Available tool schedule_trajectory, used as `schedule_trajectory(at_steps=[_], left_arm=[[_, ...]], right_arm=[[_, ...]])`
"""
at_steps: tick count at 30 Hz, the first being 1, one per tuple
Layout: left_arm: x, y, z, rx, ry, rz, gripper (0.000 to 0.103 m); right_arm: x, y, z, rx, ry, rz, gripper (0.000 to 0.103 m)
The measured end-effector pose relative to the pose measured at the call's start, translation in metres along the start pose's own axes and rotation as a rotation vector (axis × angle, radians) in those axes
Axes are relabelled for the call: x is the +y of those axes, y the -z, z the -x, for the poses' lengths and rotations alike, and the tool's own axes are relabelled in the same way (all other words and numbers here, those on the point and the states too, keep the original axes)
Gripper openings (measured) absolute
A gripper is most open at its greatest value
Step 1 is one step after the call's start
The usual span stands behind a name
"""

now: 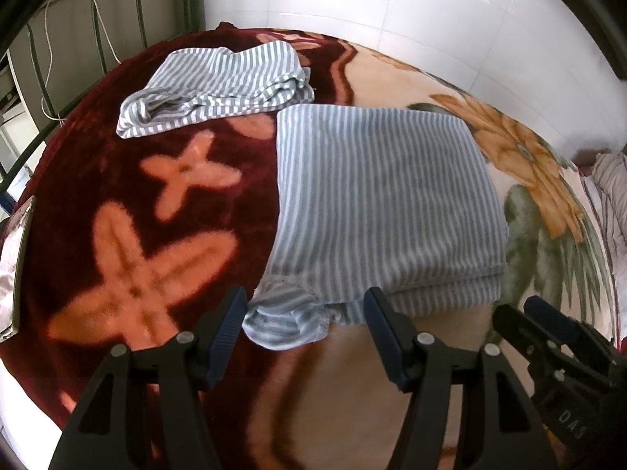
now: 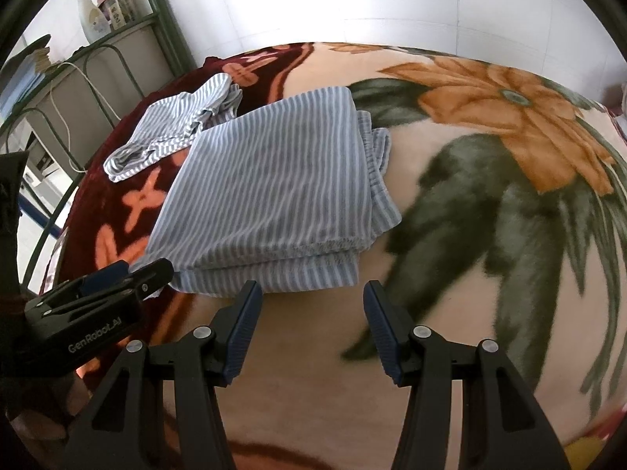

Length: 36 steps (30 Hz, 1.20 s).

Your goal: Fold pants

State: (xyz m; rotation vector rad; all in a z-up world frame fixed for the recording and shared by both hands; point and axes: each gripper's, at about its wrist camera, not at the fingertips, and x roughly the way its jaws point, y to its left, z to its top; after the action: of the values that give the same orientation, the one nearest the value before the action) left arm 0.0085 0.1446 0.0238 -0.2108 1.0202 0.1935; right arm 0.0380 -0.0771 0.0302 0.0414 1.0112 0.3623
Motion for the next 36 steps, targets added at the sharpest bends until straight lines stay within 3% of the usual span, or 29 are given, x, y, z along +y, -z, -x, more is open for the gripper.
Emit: schedule_trajectory(at_steps=[36], left_arm=[[-0.0009,0.0003,-0.0037,-0.007,-0.011,-0.010,0.065]], right_arm=[[-0.0015,0.0022,-0.0070,0.016,-0.016,-0.018,0.055]])
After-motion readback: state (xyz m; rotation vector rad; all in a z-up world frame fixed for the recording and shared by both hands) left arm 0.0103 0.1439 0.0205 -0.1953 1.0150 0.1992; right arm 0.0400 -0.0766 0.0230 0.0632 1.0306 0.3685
